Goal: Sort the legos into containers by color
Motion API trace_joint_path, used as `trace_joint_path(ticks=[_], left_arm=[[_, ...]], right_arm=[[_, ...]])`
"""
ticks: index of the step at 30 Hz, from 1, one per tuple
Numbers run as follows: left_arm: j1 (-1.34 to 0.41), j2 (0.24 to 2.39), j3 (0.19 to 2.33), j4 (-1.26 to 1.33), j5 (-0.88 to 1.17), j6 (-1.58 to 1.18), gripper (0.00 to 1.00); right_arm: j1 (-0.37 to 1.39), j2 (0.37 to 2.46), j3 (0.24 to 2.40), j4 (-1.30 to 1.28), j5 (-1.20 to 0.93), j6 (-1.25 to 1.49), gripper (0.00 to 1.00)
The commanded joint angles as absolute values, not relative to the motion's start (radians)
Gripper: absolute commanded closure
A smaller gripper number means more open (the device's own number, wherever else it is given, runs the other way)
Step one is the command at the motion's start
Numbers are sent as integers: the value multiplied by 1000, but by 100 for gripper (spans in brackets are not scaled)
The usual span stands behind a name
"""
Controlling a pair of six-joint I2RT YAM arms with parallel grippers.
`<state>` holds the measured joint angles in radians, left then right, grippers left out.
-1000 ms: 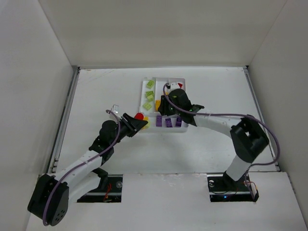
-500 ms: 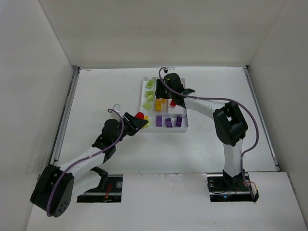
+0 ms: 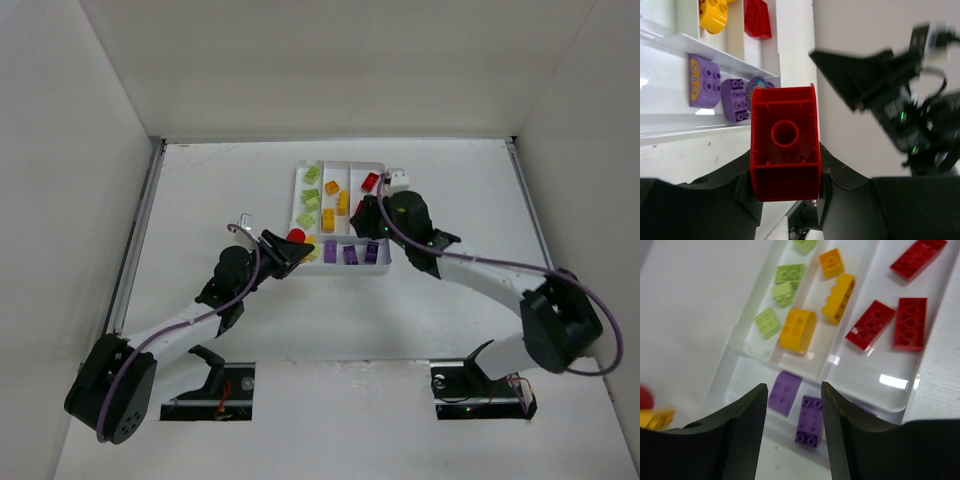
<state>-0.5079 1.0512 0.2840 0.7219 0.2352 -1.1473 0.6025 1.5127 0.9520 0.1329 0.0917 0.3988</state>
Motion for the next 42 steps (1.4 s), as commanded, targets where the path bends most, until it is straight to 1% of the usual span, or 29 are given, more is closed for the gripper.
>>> trace_joint_path(ticks=[1, 3, 5, 6, 8, 12, 16, 24, 30, 37, 40, 42], left_arm=[[-505, 1035, 344, 824, 281, -1222, 79], [-504, 1026, 345, 816, 298, -1247, 79], [-504, 1017, 342, 810, 317, -1264, 79], [-507, 1012, 339, 805, 327, -1275, 79], [-515, 1002, 336, 792, 347, -1290, 79], [-545, 977, 328, 770, 364, -1307, 79], [-581, 965, 325, 750, 364, -1310, 79], [-607, 940, 314, 712, 356, -1305, 78], [-620, 957, 314, 716, 354, -1301, 78], [-627, 968, 308, 721, 354, -1298, 78], [-627, 966, 308, 721, 354, -1298, 77], [-619, 965, 304, 719, 354, -1296, 76]], right_arm=[[692, 1327, 757, 342, -53, 382, 46], [770, 1251, 695, 348, -71, 341, 40], [852, 1198, 669, 335, -51, 287, 31], [881, 1181, 664, 327, -42, 267, 28], [918, 1166, 664, 307, -40, 233, 24], [950, 1161, 680, 284, -37, 189, 24], [955, 1166, 698, 268, -31, 167, 28], [961, 1161, 712, 267, -14, 156, 33], [963, 1178, 721, 273, -6, 158, 40], [963, 1204, 733, 296, -12, 164, 40], [963, 1215, 738, 296, -12, 166, 53], [963, 1212, 738, 296, -8, 169, 59]])
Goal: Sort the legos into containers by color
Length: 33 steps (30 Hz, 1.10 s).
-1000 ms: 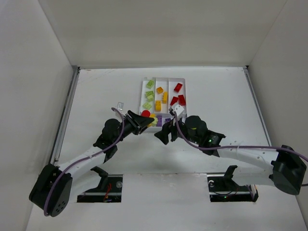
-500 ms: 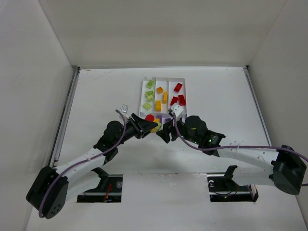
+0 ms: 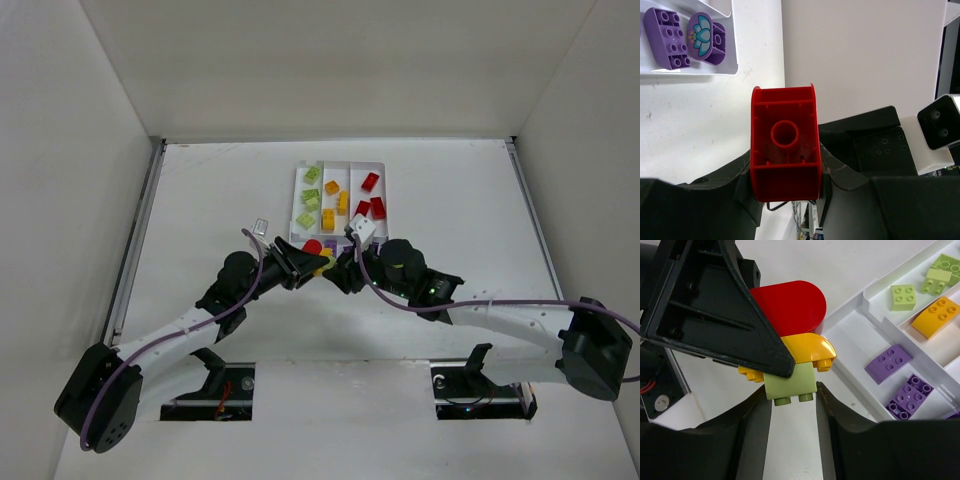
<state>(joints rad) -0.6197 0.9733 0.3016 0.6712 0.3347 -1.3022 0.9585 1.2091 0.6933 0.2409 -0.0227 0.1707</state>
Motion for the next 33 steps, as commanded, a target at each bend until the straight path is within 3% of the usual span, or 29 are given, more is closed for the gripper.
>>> trace_joint_path(ticks=[1, 13, 21, 33], left_arm=[[-617, 966, 302, 719, 354, -1296, 75], [-614, 977, 308, 726, 347, -1296, 62], [-613, 966, 308, 723, 339, -1293, 48], [-594, 948, 308, 715, 336, -1282, 53]], right_arm=[[963, 1206, 735, 299, -11, 175, 62], [963, 1164, 709, 273, -25, 179, 65], [956, 1177, 707, 265, -25, 181, 65], [953, 1183, 701, 253, -23, 189, 65]])
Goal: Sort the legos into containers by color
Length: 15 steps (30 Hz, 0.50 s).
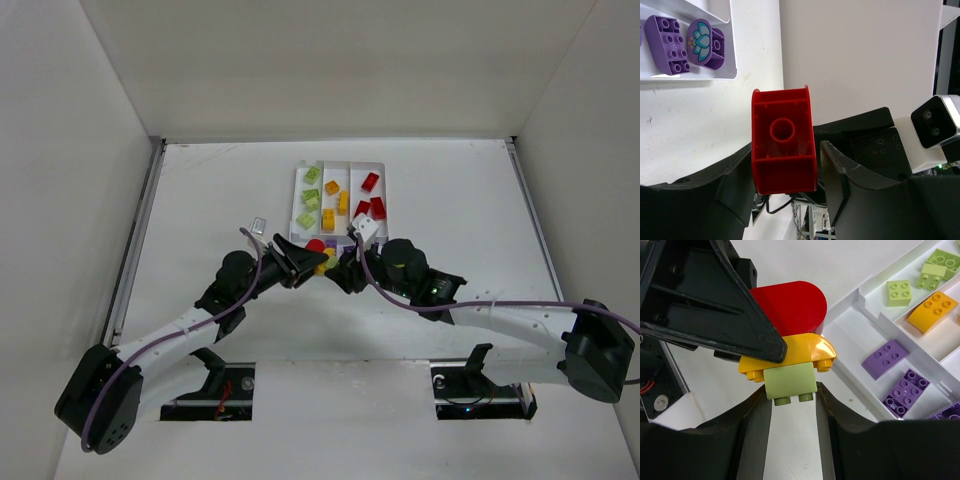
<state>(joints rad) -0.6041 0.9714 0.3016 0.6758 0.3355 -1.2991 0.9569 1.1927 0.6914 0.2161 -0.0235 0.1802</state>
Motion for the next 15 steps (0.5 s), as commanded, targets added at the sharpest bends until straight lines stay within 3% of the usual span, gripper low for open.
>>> trace_joint_path(ticks=[1, 15], left_arm=[[-591, 946, 307, 715, 336, -1282, 54], [-556, 916, 310, 700, 330, -1241, 80]], right_arm=[[953, 1183, 701, 253, -25, 189, 65], [950, 1189, 700, 236, -18, 196, 66]])
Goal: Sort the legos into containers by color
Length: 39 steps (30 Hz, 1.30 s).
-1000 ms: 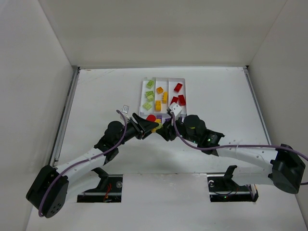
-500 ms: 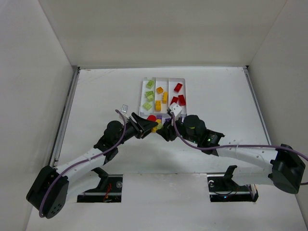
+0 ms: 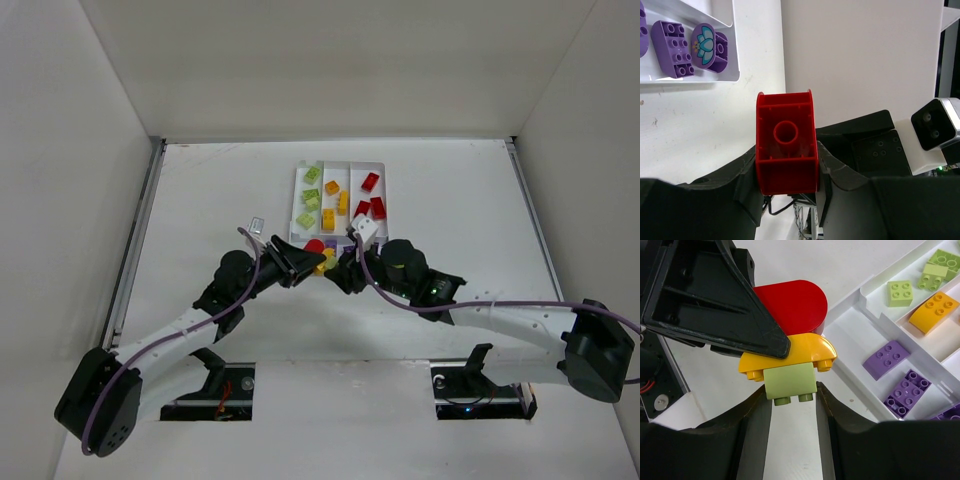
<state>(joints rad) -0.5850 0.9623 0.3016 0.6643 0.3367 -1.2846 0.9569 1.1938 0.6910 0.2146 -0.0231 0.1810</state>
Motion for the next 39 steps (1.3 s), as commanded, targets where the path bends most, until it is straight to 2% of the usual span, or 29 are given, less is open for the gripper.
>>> trace_joint_path(ticks=[1, 10, 16, 24, 32, 37, 39], left_arm=[[-541, 905, 308, 689, 328, -1233, 80], [-413, 833, 327, 568, 301, -1134, 82], [-400, 847, 321, 572, 261, -1101, 81], [-360, 836, 278, 574, 250, -1077, 80], [-329, 847, 236, 624, 299, -1085, 79], [-326, 865, 225, 656, 322, -1097, 79], [-326, 868, 225, 664, 330, -1101, 79]], right_arm=[[950, 1184, 696, 235, -17, 196, 66], [930, 1178, 692, 244, -11, 218, 66], [858, 1331, 782, 281, -18, 238, 65], [788, 1730, 1136, 213, 77, 294, 63], [722, 1998, 1489, 66, 110, 322, 59], [696, 2085, 1623, 8, 123, 324, 49], [690, 2088, 1637, 5, 132, 330, 41]])
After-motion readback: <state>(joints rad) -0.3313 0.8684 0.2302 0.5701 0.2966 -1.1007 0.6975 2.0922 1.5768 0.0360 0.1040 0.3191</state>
